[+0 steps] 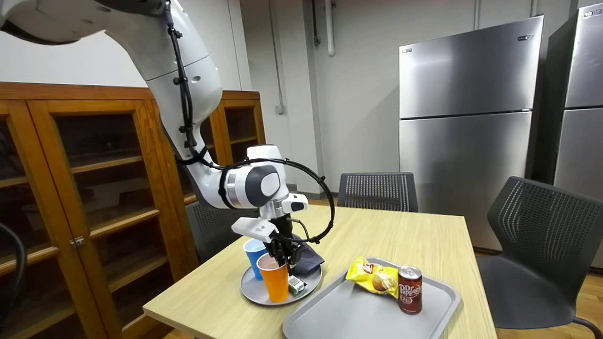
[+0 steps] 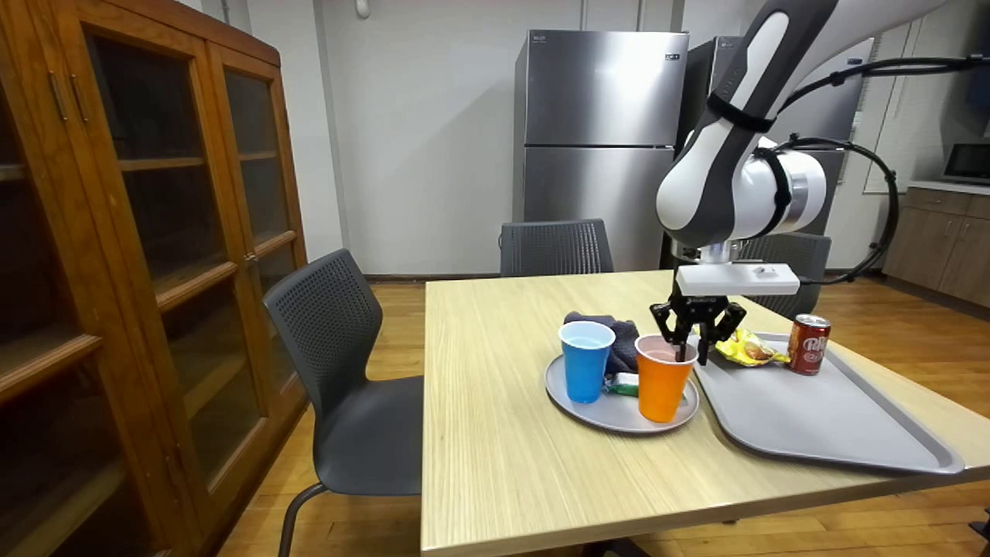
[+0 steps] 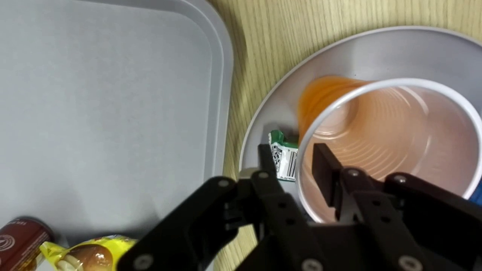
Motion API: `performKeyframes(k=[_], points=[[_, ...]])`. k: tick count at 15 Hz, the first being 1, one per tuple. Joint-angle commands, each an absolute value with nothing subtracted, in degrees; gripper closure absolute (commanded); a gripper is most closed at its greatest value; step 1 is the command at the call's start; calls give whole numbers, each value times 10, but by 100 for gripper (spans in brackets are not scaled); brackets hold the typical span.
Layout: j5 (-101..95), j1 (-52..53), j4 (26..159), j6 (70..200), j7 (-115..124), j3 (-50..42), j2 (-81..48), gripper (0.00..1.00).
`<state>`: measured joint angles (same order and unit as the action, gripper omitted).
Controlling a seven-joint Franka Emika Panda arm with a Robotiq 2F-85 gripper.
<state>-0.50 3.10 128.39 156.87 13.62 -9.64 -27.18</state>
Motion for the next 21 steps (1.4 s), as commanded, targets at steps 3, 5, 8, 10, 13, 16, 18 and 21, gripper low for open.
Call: performKeyframes(k=[3, 5, 8, 10, 13, 16, 18, 21], points=[[-16, 36, 1283, 1567, 150, -101, -264, 100], [-16, 35, 1284, 1569, 149, -101, -260, 100], [-13, 32, 1289, 1569, 143, -97, -253, 99], [-11, 30, 1296, 1571, 138, -93, -241, 99], [-4, 22, 1314, 1572, 124, -83, -210, 99], [10, 11, 1338, 1571, 107, -68, -168, 99], [22, 2, 1357, 1570, 94, -57, -140, 99], [51, -12, 1388, 1561, 61, -36, -96, 99]])
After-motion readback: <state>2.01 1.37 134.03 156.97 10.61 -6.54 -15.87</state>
